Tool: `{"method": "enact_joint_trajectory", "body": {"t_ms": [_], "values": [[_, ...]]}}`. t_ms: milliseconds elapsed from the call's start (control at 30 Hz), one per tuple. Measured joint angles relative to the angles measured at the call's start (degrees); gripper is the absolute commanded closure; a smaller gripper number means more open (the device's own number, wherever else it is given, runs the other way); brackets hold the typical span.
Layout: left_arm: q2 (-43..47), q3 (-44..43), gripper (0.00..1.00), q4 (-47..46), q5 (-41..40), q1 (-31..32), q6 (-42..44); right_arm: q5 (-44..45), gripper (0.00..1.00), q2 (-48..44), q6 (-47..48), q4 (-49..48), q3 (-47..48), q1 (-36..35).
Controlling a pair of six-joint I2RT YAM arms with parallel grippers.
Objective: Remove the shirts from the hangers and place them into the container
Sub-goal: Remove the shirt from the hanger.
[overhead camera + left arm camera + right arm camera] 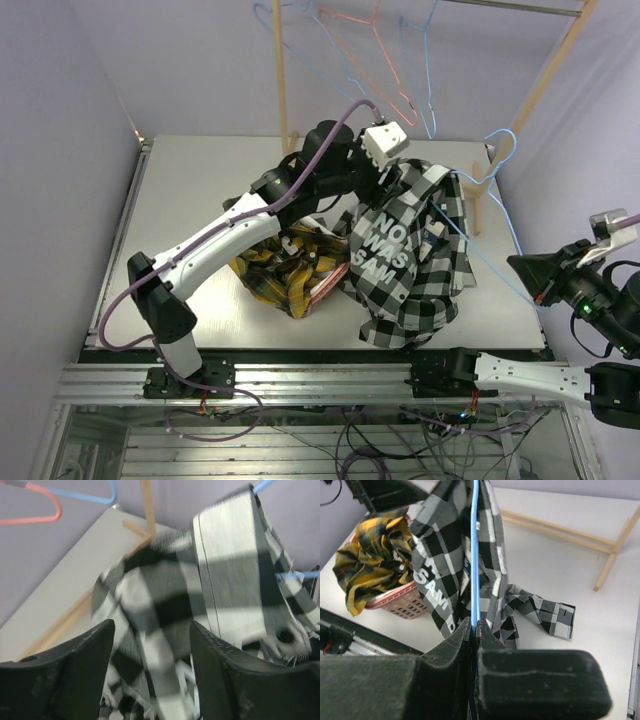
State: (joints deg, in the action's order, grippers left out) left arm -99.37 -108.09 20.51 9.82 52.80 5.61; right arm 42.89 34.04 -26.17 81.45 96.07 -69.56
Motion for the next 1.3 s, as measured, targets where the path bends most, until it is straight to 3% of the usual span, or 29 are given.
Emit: {"method": "enact_joint_trajectory", "body": {"t_ms": [233, 433, 667, 767, 1067, 1300], "values": [[9.16, 11.65, 0.28, -1.33, -4.11, -1.6, -3.56, 4.15, 1.0, -2.75, -1.38, -0.17, 0.24, 0.02], [26.84, 28.24, 0.32, -3.28, -12.81, -1.6, -3.82, 5.84, 1.0, -3.08, -2.23, -0.11, 0.24, 0.02], [43.63, 40.46, 0.35, -6.05, -24.09, -1.6, -3.85, 6.75, 1.0, -1.9, -4.33, -0.07, 2.25, 0.11], [45.53, 42.64, 0.35, -6.29, -26.86, -1.62, -3.37, 5.25, 1.0, -1.81, -6.23, -0.63, 0.59, 0.13], [43.74, 45.88, 0.36, -6.16, -28.13, -1.62, -2.4, -6.16, 1.0, 3.1, -11.82, -1.03, -16.33, 0.17], [45.64, 47.5, 0.36, -7.08, -28.04, -1.62, -2.43, -6.88, 1.0, 2.38, -14.4, -0.98, -14.14, 0.17]]}}
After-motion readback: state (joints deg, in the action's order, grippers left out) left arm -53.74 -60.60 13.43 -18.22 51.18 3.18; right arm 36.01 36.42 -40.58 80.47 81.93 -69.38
